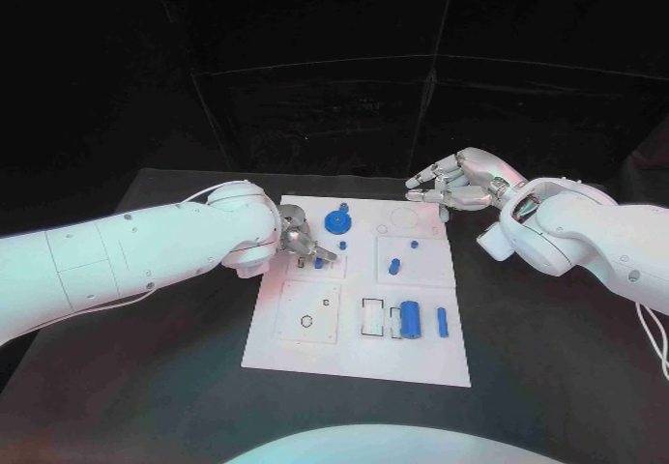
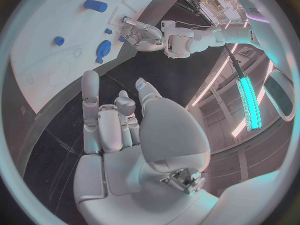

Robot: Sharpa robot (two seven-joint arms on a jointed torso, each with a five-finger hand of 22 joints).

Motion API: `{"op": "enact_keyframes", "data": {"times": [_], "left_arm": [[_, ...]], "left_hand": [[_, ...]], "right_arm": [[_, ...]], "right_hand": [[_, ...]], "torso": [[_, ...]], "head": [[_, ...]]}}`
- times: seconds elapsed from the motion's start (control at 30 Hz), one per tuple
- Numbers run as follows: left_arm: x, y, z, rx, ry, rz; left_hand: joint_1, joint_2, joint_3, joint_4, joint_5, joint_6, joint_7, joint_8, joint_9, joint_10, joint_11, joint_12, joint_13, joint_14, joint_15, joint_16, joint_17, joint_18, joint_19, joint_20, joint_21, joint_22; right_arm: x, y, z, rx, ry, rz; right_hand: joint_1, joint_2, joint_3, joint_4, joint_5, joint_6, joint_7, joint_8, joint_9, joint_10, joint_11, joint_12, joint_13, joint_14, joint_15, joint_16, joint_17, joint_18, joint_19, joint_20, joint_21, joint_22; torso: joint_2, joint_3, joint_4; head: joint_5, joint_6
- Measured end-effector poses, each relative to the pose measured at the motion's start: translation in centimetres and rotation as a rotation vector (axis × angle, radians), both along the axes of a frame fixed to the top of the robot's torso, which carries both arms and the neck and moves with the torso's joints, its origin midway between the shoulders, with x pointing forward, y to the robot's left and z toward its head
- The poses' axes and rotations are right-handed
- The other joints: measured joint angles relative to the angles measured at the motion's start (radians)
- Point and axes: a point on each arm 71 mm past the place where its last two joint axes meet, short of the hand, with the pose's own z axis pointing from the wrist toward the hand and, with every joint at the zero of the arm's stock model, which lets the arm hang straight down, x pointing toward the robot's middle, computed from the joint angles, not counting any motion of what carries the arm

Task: Assemble the parts on the task board

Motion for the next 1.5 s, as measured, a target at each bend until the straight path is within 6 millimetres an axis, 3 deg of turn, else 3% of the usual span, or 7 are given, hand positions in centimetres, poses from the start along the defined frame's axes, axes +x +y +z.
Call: {"op": "enact_keyframes", "data": {"times": [0.1,0.17,0.27,0.5,0.93,1.5], "left_arm": [[0.4,0.1,1.3,-0.024,-0.024,0.006],[0.7,0.1,2.5,-0.044,-0.047,0.005],[1.1,0.3,4.2,-0.063,-0.076,-0.005],[3.5,0.8,6.9,-0.044,-0.086,-0.021],[7.4,2.6,5.7,0.051,0.011,0.029],[8.5,3.1,3.2,0.134,0.092,0.028]], "left_hand": [[0.031,0.015,-0.018,0.006,0.0,-0.014,0.002,-0.005,-0.001,-0.012,0.0,-0.014,-0.021,0.0,0.0,0.0,0.0,0.0,0.0,0.0,-0.006,-0.01],[0.055,0.028,-0.028,0.011,0.0,-0.043,0.013,-0.025,-0.009,-0.036,0.01,-0.039,-0.05,0.0,0.0,0.0,0.0,0.0,0.0,0.0,-0.02,-0.027],[0.086,0.053,-0.045,0.017,0.0,-0.079,0.035,-0.058,-0.03,-0.064,0.028,-0.067,-0.087,0.001,0.017,0.0,0.0,0.0,-0.003,0.008,-0.047,-0.064],[0.105,0.063,-0.082,0.03,0.0,-0.106,0.052,-0.097,-0.067,-0.079,0.043,-0.07,-0.102,0.0,0.029,0.0,0.0,0.0,-0.009,0.02,-0.064,-0.084],[0.112,0.092,-0.106,0.03,0.0,-0.09,0.052,-0.102,-0.089,-0.079,0.043,-0.062,-0.089,0.0,0.029,0.0,0.0,0.0,-0.002,0.027,-0.064,-0.07],[0.111,0.111,-0.127,0.031,0.0,-0.071,0.047,-0.102,-0.097,-0.071,0.043,-0.048,-0.075,0.0,0.029,0.0,0.0,0.0,-0.002,0.027,-0.054,-0.057]], "right_arm": [[0.0,0.0,0.0,-0.001,0.0,-0.001],[0.1,-0.1,0.0,-0.001,0.0,-0.003],[0.2,-0.1,-0.1,-0.002,0.001,-0.005],[0.3,0.0,-0.1,-0.003,0.001,-0.006],[0.5,0.5,-0.2,-0.001,0.002,0.001],[0.5,0.7,-0.2,0.0,0.002,0.005]], "right_hand": [[0.0,0.0,0.0,0.0,0.0,0.0,0.0,0.0,0.0,-0.004,0.004,0.0,-0.002,0.0,0.0,0.0,0.0,0.0,0.0,0.0,0.0,-0.001],[0.0,0.0,0.0,0.0,0.0,0.0,0.0,0.0,0.0,-0.004,0.004,0.0,-0.002,0.0,0.0,0.0,0.0,0.0,0.0,0.0,0.0,-0.001],[0.0,0.0,0.0,0.0,0.0,0.0,0.0,0.0,0.0,-0.004,0.004,-0.004,-0.002,0.0,0.0,-0.004,-0.002,0.0,0.0,0.0,0.0,-0.001],[0.0,0.0,0.0,0.0,0.0,0.0,0.0,0.0,0.0,-0.004,0.004,-0.005,-0.003,0.0,0.0,-0.004,-0.002,0.0,0.0,0.0,-0.003,-0.001],[0.0,0.0,0.0,0.0,0.0,0.0,0.0,0.0,0.0,-0.003,0.004,-0.005,-0.004,0.0,0.0,-0.004,-0.003,0.0,0.0,0.0,-0.004,-0.002],[0.0,0.0,0.003,0.003,0.0,0.0,0.0,0.0,0.0,-0.003,0.004,-0.005,-0.005,0.0,0.0,-0.004,-0.003,0.0,0.0,0.0,-0.004,-0.003]], "torso": [[0.0,-0.0001,0.0],[0.0,-0.0001,-0.0001],[0.0,-0.0001,0.0],[0.0,0.0011,-0.0001],[0.002,0.0011,-0.0014],[0.0,0.0013,-0.0015]], "head": [[-0.001,0.002],[-0.002,0.004],[-0.002,0.005],[0.0,0.007],[0.008,0.009],[0.009,0.006]]}}
